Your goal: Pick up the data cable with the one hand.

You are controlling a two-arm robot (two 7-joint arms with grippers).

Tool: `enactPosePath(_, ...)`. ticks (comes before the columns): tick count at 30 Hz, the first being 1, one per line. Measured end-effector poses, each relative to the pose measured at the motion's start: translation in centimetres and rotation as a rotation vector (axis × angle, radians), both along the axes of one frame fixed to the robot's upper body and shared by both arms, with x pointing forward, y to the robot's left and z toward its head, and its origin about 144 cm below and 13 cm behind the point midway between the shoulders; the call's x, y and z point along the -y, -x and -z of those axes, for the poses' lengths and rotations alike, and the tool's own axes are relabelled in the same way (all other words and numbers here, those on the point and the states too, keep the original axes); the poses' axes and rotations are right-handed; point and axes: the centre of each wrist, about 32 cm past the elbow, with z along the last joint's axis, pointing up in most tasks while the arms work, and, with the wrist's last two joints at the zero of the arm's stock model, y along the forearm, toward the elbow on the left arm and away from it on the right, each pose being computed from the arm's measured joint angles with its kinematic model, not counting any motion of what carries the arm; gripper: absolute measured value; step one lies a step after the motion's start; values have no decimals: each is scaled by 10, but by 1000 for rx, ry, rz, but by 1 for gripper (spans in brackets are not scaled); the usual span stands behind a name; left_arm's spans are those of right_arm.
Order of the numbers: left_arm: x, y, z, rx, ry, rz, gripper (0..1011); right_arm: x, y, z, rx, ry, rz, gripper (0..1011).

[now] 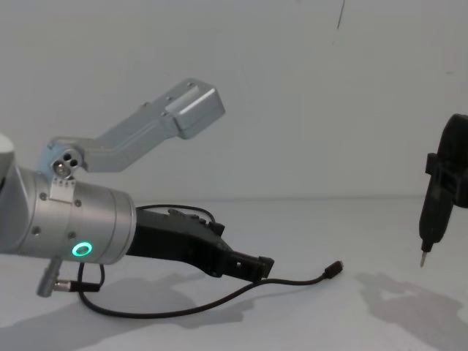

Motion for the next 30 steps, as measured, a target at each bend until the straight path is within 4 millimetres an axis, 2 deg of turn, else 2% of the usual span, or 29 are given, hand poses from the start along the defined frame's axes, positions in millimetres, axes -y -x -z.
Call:
enactPosePath(28, 10, -22, 5, -129, -50, -16, 1001, 0, 0, 0, 0, 0, 0, 263)
enactPosePath(30, 10, -23, 6, -133, -52, -18, 979, 0, 0, 0, 0, 0, 0, 263)
